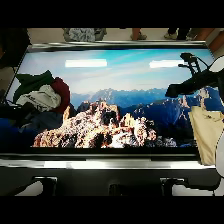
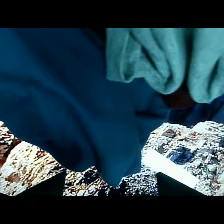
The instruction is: Fold the shirts.
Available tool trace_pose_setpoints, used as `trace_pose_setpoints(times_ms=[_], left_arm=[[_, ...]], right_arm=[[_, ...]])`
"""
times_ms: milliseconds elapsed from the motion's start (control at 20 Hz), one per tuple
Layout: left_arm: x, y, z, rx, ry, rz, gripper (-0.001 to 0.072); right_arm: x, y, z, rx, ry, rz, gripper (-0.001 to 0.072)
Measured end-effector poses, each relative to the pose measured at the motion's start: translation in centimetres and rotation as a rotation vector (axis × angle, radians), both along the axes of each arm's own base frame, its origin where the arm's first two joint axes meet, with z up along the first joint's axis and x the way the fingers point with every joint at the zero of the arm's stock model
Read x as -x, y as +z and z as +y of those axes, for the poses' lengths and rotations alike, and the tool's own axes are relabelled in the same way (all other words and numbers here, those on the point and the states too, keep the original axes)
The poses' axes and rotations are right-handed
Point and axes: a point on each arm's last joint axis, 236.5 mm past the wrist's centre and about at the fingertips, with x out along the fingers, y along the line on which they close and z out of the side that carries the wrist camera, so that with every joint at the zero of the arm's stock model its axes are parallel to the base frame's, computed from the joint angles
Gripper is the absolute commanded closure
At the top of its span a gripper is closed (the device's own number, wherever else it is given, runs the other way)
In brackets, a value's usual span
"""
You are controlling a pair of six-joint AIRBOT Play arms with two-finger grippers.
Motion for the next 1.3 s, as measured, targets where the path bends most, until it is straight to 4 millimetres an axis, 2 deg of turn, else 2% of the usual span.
trace_pose_setpoints(times_ms=[300, 350, 400, 450, 600, 700, 750, 800, 900, 1000, 1100, 1200, 1300], left_arm=[[-0.6, -4.5, 1.0, 0.010, 0.053, -0.012, -0.0013], [-0.8, -5.1, 1.1, 0.011, 0.057, -0.011, 0.0071], [-0.9, -5.7, 1.2, 0.013, 0.059, -0.008, 0.0340], [-1.1, -6.1, 1.3, 0.014, 0.063, -0.010, 0.0679], [-1.8, -5.7, 1.3, 0.007, 0.027, -0.044, 0.0678], [-3.0, -2.8, 1.1, -0.026, -0.031, -0.128, 0.0678], [-3.7, -0.2, 1.0, -0.057, -0.062, -0.196, 0.0679], [-4.3, 2.8, 0.6, -0.088, -0.089, -0.271, 0.0679], [-4.7, 10.1, -1.4, -0.127, -0.139, -0.456, 0.0681], [-3.6, 17.8, -5.9, -0.096, -0.198, -0.662, 0.0681], [-1.4, 23.3, -11.7, -0.004, -0.284, -0.821, 0.0681], [1.3, 27.2, -18.0, 0.120, -0.398, -0.935, 0.0681], [3.4, 28.8, -23.3, 0.238, -0.505, -0.982, 0.0681]], right_arm=[[1.2, -0.3, 0.4, -0.011, 0.017, 0.049, 0.0024], [1.4, -0.3, 0.4, -0.012, 0.020, 0.058, 0.0024], [1.6, -0.3, 0.4, -0.014, 0.023, 0.066, 0.0025], [1.8, -0.4, 0.5, -0.015, 0.026, 0.075, 0.0025], [2.4, -0.5, 0.6, -0.019, 0.034, 0.099, 0.0028], [2.9, -0.5, 0.7, -0.022, 0.041, 0.119, 0.0045], [3.2, -0.5, 0.8, -0.023, 0.045, 0.128, 0.0045], [3.5, -0.2, 0.8, -0.022, 0.048, 0.130, 0.0045], [3.9, 0.6, 0.9, -0.020, 0.051, 0.122, 0.0045], [4.4, 1.8, 1.0, -0.014, 0.053, 0.096, 0.0045], [4.9, 3.4, 1.1, -0.007, 0.051, 0.065, 0.0044], [5.8, 5.1, 1.2, 0.002, 0.054, 0.031, 0.0044], [6.8, 6.9, 1.2, 0.020, 0.053, -0.004, 0.0044]])
